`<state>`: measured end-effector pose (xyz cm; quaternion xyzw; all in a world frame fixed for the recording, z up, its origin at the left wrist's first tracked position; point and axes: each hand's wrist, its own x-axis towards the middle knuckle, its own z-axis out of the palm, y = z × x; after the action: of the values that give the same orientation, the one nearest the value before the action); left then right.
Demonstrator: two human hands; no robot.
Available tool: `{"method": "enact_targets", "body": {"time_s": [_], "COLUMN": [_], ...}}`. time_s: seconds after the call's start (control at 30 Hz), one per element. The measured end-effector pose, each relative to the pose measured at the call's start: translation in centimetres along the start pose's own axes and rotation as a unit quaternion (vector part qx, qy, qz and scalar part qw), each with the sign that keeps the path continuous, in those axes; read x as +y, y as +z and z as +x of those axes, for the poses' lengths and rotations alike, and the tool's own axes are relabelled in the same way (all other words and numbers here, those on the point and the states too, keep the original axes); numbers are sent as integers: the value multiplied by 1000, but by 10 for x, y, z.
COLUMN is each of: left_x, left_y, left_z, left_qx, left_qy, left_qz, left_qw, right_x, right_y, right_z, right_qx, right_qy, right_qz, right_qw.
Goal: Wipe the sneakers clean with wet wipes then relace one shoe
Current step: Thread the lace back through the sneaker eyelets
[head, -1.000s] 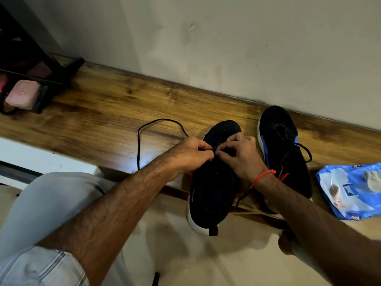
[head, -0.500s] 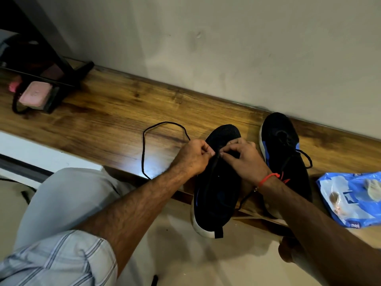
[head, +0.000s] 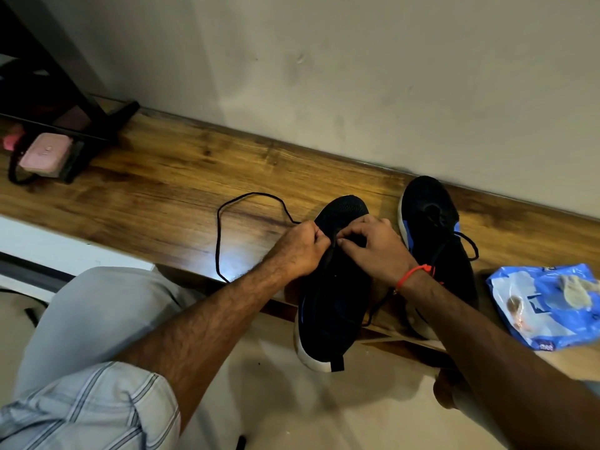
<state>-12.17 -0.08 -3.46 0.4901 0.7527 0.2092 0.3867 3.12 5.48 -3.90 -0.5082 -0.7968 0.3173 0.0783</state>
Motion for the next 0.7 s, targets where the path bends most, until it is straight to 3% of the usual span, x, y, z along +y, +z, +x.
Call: {"method": "enact_targets", "body": {"time_s": [0.17,0.37,0.47,0.53,0.63,0.7], "left_x": [2,1,2,5,7,12], "left_y": [-6,-28,-34,-32,-24,-32], "left_z": [1,6,8,8,8,13], "left_qx": [9,60,80,45,22,72], "left_qy": [-19,-63,-107,-121,-107,-92], "left_qz": [-2,-141,-282,-384,-443,-475], "left_qw": [1000,986,950,914,890,872], "right_x": [-1,0,-4,-8,-11,-13], "right_y": [0,-1,-4,-6,-8,-9], "right_z": [-1,0,-2,-5,-8,-10], "right_qx": [4,14,25,12,-9,-28], "right_qy": [0,2,-16,-27,-34,-25], "right_qz": [-44,-21,17,8,-60,-75], "right_qw": [999,1000,999,1000,998,996]}}
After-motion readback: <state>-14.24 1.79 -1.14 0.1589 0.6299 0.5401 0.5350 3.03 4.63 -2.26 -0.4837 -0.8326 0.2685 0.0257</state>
